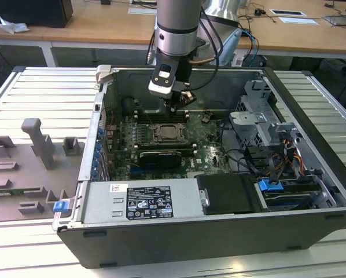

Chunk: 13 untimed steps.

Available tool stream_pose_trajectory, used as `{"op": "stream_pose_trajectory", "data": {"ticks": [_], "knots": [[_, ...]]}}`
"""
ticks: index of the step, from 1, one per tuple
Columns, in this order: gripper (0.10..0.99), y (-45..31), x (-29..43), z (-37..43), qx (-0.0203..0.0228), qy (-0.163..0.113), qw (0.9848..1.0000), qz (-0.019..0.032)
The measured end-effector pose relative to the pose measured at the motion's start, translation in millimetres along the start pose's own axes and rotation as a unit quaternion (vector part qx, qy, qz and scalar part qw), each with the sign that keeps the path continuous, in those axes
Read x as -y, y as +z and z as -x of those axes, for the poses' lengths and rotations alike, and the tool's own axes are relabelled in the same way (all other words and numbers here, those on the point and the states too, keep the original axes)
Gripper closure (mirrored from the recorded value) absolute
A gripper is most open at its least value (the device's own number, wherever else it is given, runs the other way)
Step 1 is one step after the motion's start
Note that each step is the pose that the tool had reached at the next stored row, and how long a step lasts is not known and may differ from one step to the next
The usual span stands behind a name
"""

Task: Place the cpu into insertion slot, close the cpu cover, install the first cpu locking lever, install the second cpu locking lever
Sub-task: 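Install the first cpu locking lever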

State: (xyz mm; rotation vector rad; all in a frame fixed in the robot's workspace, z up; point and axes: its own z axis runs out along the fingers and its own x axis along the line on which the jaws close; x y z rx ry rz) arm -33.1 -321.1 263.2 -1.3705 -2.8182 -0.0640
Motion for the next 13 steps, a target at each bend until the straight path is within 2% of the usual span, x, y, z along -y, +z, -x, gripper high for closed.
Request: {"op": "stream_pose_trajectory", "data": {"ticks": [13], "knots": [[0.98,0.0,0.0,0.0,-0.0008,-0.024,0.9997,-0.0006]]}}
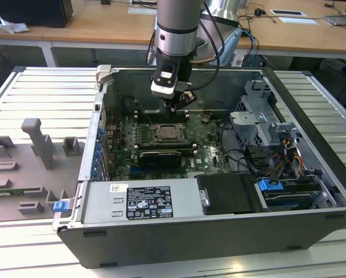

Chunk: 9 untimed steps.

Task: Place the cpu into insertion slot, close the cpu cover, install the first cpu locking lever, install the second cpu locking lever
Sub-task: 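Install the first cpu locking lever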

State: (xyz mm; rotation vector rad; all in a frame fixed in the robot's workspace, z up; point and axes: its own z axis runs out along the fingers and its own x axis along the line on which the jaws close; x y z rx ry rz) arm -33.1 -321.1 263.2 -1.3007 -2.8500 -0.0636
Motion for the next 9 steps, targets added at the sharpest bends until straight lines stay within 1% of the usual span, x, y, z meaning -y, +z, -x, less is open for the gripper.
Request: {"op": "stream_pose_trajectory", "data": {"ticks": [9], "knots": [[0.98,0.0,0.0,0.0,-0.0007,-0.019,0.9998,-0.0005]]}}
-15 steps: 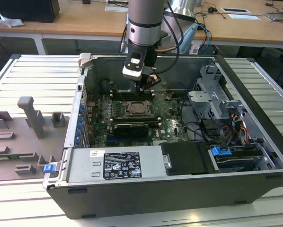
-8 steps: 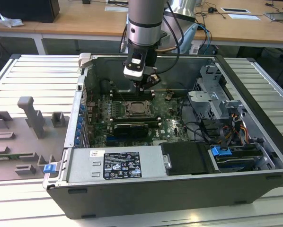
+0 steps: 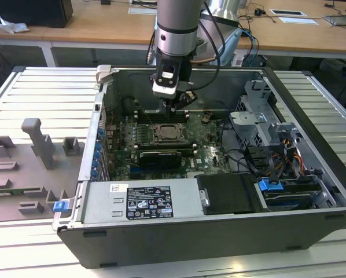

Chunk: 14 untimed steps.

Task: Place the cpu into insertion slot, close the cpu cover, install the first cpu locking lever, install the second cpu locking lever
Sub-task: 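Install the first cpu locking lever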

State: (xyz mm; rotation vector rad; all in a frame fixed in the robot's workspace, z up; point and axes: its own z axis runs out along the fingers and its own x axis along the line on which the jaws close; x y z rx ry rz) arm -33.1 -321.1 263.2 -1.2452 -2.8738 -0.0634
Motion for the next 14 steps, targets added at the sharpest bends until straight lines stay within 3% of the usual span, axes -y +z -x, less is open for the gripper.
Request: {"op": "stream_pose_trajectory", "data": {"ticks": [14], "knots": [[0.98,0.0,0.0,0.0,-0.0013,-0.04,0.9992,-0.001]]}}
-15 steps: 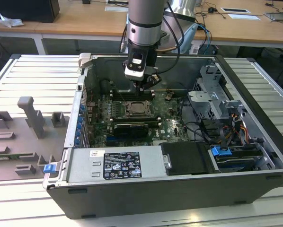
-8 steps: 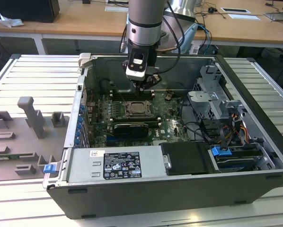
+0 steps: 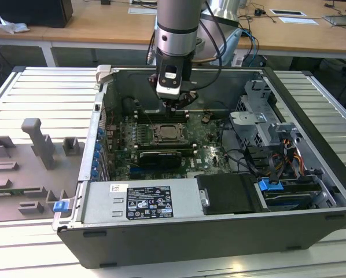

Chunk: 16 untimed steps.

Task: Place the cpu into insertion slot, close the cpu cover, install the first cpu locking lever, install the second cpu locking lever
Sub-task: 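Install the first cpu locking lever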

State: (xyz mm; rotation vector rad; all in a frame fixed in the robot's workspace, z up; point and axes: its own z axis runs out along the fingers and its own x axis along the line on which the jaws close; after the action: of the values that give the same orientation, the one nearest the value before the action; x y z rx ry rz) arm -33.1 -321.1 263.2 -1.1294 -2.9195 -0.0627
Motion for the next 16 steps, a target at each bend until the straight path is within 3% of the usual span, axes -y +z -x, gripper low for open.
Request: {"op": "stream_pose_trajectory", "data": {"ticks": [10,16], "knots": [[0.98,0.0,0.0,0.0,-0.0012,-0.037,0.9993,-0.0009],[0.98,0.0,0.0,0.0,-0.0023,-0.067,0.9977,-0.0016]]}}
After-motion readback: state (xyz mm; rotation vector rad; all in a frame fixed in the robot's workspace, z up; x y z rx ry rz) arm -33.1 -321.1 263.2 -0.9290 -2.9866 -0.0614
